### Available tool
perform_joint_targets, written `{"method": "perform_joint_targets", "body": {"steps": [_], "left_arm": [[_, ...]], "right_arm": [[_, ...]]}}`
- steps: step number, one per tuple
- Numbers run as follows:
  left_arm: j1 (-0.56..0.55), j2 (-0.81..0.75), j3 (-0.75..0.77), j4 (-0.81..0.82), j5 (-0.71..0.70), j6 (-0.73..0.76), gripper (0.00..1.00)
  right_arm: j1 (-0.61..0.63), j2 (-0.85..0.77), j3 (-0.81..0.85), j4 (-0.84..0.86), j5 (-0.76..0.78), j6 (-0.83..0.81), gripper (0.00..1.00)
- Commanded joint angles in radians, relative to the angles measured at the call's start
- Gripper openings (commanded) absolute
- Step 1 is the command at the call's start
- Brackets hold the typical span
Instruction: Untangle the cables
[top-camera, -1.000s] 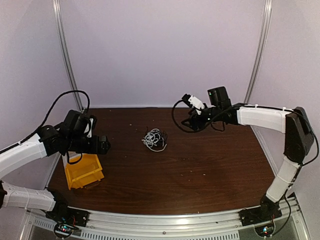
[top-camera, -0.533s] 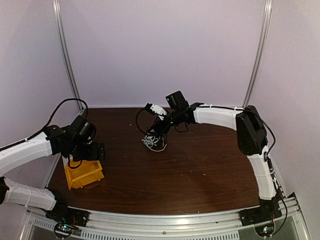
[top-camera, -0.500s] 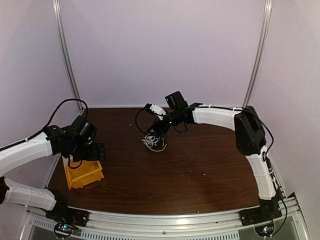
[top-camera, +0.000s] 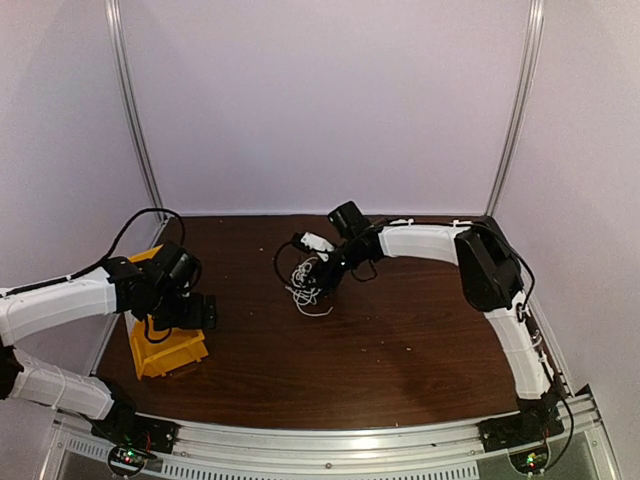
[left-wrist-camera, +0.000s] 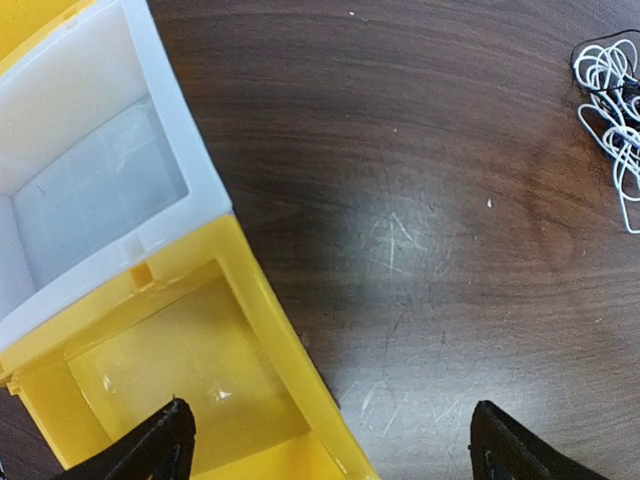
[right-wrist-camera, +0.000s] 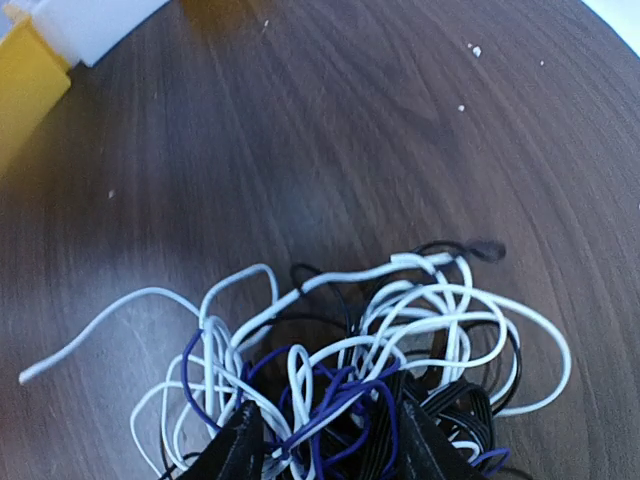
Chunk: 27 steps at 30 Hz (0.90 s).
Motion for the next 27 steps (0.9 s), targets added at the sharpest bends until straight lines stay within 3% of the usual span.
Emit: {"method": "perform_joint_targets", "body": {"steps": [1, 11, 20, 27], "left_arm": [[-0.004, 0.031, -0.015, 0.069, 0.04, 0.032, 0.98], [-0.004, 0.053, -0.028, 0.093, 0.057, 0.048, 0.98], [-0.025, 0.049, -0.057, 0.157, 0.121, 0.083, 0.98], [-0.047, 0.086, -0.048, 0.235, 0.237, 0.091, 0.98]], "right_arm": [[0.004, -0.11, -0.118, -0.117, 0.046, -0.076, 0.43], [-0.03, -0.464, -0.587, -0.187, 0.095, -0.18, 0.27], [-0.135, -0.895, -0.934, -0.249, 0.113, -0.184, 0.23], [-0.234, -1.23, -1.045, -0.22, 0.118, -0.124, 0.54]]}}
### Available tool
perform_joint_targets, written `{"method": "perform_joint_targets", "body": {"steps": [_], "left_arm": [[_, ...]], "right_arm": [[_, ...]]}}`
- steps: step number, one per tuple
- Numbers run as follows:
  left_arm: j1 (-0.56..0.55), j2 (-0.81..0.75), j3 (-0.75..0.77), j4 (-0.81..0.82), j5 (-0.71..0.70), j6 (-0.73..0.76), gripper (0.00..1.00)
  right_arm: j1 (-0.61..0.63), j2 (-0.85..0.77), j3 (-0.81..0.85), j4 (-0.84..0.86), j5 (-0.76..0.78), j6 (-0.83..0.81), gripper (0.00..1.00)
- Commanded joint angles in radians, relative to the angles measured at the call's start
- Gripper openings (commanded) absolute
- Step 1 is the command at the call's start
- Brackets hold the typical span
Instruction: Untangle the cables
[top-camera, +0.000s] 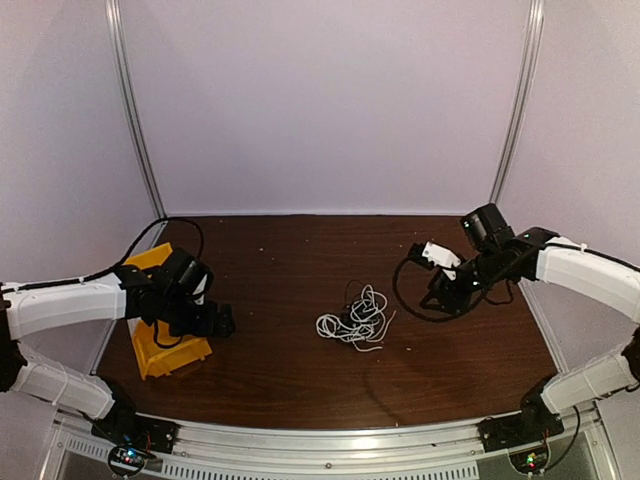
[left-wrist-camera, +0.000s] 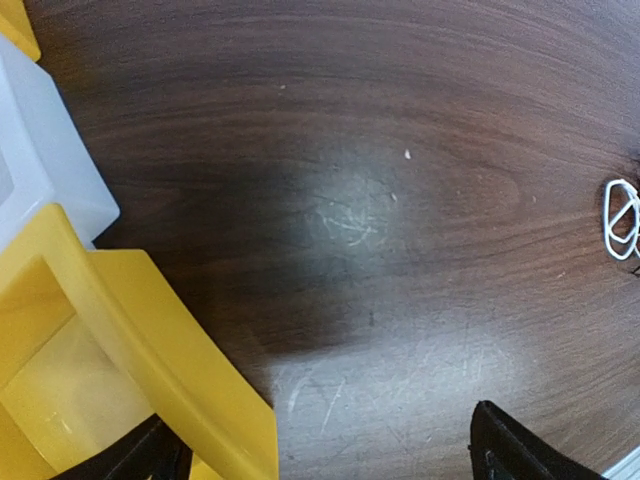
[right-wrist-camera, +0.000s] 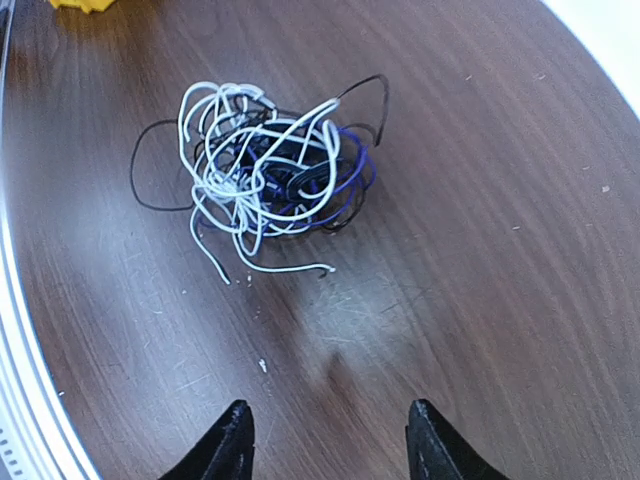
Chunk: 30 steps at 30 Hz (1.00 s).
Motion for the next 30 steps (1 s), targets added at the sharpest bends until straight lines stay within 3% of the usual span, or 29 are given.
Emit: {"method": "perform_joint_targets", "body": {"steps": [1, 9, 19, 30], "left_arm": [[-0.02, 0.049, 0.012, 0.113, 0.11, 0.023, 0.98], [-0.07, 0.27, 0.21, 0.232, 0.204, 0.054, 0.98], [-0.108, 0.796, 0.782, 0.245, 0.234, 0.132, 0.98], [-0.109, 1.129, 1.156, 0.308, 0.239, 0.201, 0.97]], "right_arm": [[-0.046, -0.219, -0.09, 0.07, 0.012, 0.072, 0.56], [-0.097, -0.371, -0.237, 0.212, -0.078, 0.106, 0.58], [-0.152, -0.432, -0.28, 0.246, -0.118, 0.106, 0.58], [-0.203, -0.465, -0.291, 0.246, -0.142, 0.1, 0.58]]}}
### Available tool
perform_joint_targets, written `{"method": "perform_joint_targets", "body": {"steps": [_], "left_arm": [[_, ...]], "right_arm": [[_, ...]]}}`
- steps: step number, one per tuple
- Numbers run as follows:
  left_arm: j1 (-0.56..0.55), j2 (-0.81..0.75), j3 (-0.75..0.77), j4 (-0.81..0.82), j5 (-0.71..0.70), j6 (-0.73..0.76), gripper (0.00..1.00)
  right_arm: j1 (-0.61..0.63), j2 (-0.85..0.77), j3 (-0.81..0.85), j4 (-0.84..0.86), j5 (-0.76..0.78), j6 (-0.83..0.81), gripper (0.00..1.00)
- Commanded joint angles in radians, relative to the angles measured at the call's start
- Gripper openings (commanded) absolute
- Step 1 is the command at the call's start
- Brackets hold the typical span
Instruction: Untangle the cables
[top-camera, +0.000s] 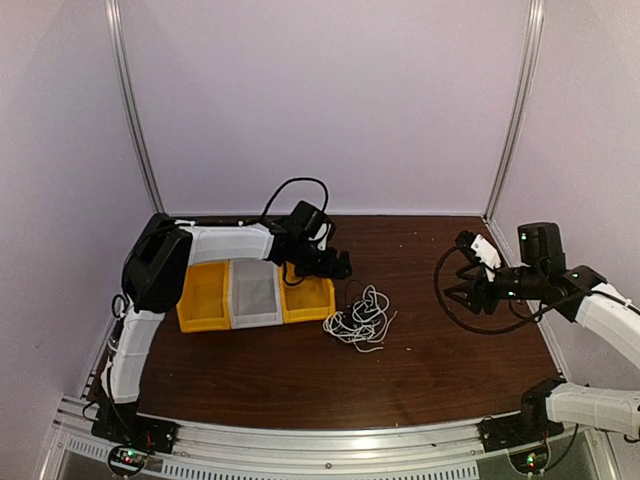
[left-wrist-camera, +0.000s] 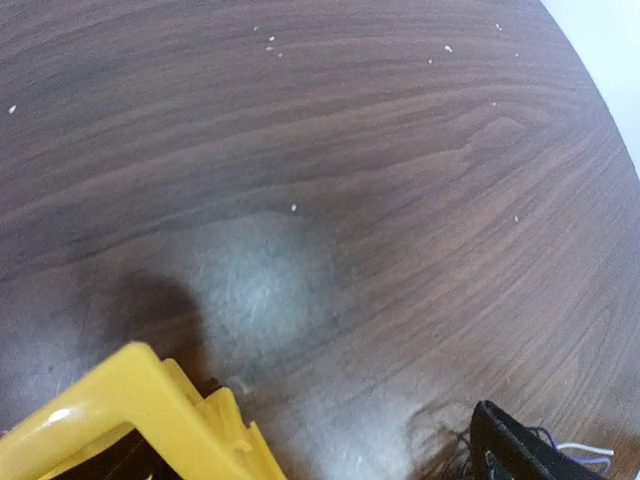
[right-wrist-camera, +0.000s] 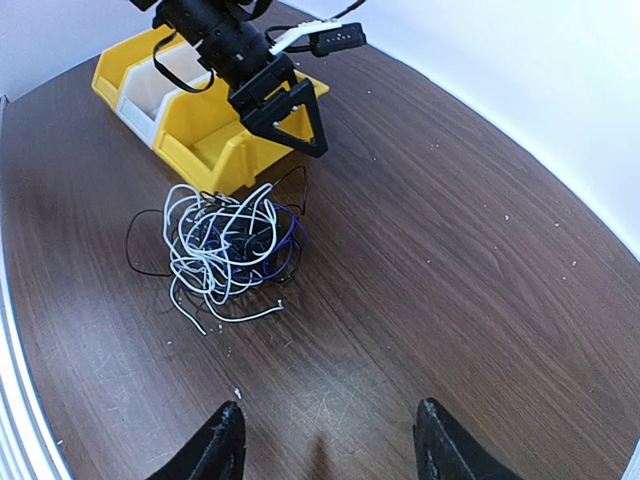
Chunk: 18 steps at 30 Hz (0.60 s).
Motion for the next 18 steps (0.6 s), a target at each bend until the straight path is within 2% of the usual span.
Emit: {"method": "perform_joint_targets", "body": {"steps": [1, 7, 13, 18], "left_arm": [[-0.004, 0.074, 0.091, 0.085, 0.018, 0.045, 0.97], [-0.004, 0.053, 0.115, 0.11, -0.013, 0.09, 0.98], [-0.018, -0.13, 0.046, 0.13, 0.077, 0.119, 0.95], [-0.019, -0.257, 0.004, -0.025, 0.037, 0.103, 0.97]], "right_arm": [[-0.009, -0.007, -0.01, 0.021, -0.024, 0.001, 0.58], [-0.015, 0.003, -0.015, 0.022, -0.037, 0.0, 0.58], [-0.013, 0.049, -0.002, 0.013, -0.038, -0.047, 0.57], [-0.01, 0.154, 0.074, -0.009, -0.106, -0.065, 0.57]]}}
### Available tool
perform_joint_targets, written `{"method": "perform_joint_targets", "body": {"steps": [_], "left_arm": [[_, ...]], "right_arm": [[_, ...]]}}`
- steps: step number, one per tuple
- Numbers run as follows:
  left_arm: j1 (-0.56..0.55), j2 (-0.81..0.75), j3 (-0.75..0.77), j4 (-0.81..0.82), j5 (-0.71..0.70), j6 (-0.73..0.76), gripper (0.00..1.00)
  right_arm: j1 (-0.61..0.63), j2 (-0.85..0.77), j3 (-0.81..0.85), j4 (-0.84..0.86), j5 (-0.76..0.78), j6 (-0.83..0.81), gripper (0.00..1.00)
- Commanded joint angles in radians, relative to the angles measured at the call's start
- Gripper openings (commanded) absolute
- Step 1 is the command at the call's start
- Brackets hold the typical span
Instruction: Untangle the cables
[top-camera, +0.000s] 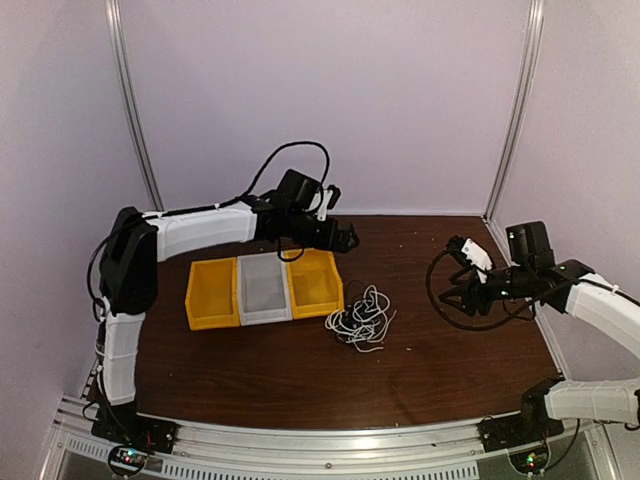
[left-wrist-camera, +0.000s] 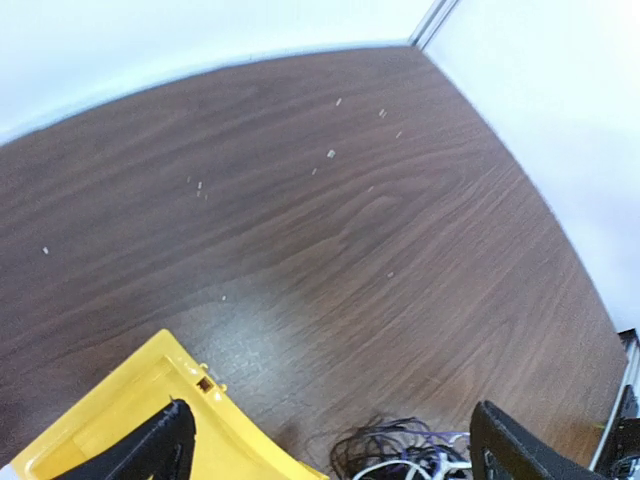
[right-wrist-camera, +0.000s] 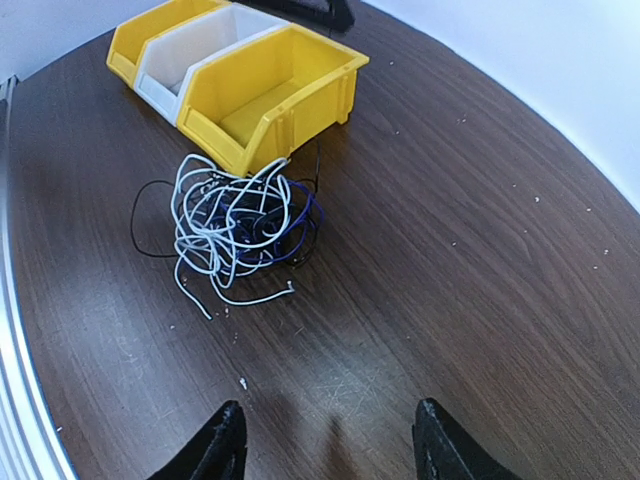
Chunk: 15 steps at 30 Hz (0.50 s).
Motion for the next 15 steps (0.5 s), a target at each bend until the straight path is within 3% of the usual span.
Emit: {"method": "perform_joint_targets", "body": {"steps": [1, 7, 15], "left_arm": [[-0.014, -0.178, -0.086, -0.04, -0.005, 0.016, 0.97], [-0.058, -0.45, -0.445, 0.075, -0.068, 0.008, 0.96], [-0.161, -0.652, -0.783, 0.235, -0.201, -0.079, 0.96]], "right_arm": [[0.005, 0.096, 0.09, -0.012, -0.084, -0.037, 0.57], [0.073, 0.331, 0.235, 0.003, -0.146, -0.06, 0.56], [0.196, 0.619, 0.43, 0.036, -0.184, 0.021, 0.46]]}}
